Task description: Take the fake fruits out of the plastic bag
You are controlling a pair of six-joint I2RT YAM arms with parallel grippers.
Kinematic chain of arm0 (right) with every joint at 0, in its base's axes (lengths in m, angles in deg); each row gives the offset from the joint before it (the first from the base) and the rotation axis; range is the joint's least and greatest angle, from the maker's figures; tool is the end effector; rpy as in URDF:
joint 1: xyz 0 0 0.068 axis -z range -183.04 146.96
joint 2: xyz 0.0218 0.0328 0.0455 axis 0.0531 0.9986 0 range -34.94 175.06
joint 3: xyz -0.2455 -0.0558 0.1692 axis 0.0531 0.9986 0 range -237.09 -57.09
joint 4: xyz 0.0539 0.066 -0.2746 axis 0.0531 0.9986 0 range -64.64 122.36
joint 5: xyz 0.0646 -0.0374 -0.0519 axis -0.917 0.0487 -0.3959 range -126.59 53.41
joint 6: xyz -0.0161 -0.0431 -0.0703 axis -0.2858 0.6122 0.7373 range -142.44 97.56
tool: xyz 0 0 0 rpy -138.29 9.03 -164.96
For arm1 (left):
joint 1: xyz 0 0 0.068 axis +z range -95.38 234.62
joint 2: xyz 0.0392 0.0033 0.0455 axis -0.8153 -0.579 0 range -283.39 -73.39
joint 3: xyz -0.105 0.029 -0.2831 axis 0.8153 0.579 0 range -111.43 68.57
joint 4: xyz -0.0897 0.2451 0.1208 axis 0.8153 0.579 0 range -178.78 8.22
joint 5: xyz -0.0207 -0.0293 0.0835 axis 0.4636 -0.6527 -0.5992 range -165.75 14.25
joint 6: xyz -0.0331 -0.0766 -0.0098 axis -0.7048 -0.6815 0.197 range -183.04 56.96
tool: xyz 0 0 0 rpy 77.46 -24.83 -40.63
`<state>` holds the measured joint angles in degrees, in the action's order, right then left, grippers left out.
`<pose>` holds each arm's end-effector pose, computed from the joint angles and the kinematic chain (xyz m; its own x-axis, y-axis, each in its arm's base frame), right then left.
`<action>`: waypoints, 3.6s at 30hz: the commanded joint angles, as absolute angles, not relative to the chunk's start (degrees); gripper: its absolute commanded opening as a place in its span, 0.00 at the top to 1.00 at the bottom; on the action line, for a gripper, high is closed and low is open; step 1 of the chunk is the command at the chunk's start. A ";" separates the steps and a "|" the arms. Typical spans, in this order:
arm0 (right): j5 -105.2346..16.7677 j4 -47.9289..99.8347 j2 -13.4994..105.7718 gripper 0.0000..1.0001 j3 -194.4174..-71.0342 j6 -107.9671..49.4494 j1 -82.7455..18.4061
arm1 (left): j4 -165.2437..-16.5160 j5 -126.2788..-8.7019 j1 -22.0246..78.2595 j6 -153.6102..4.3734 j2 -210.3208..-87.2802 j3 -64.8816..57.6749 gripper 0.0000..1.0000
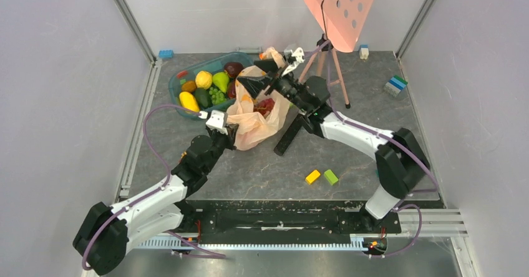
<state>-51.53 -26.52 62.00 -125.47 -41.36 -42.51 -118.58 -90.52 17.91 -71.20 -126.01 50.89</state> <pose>0.3409 0.3052 0.3866 0.0307 0.4310 -0.9018 -0.8529 0.4818 0.2012 0.2061 -0.1303 0.2282 -0.1241 -0.0786 -0.9891 0.3604 0.9252 -0.1188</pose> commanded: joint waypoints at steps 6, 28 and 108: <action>-54.50 -15.24 43.42 0.02 -112.17 -43.75 -42.33 | -104.48 -80.89 17.44 -75.41 -117.14 46.86 0.98; -84.03 -16.38 22.52 0.02 -79.94 -66.66 -43.02 | -101.95 -86.98 17.44 -79.63 -115.00 45.90 0.98; -43.92 15.64 31.58 0.23 -98.39 -36.46 -58.18 | -85.96 -69.26 17.34 -91.13 -88.21 54.02 0.98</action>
<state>-48.41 16.56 31.10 -93.52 -37.47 -54.55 -83.15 -70.87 17.47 -89.37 -88.01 55.46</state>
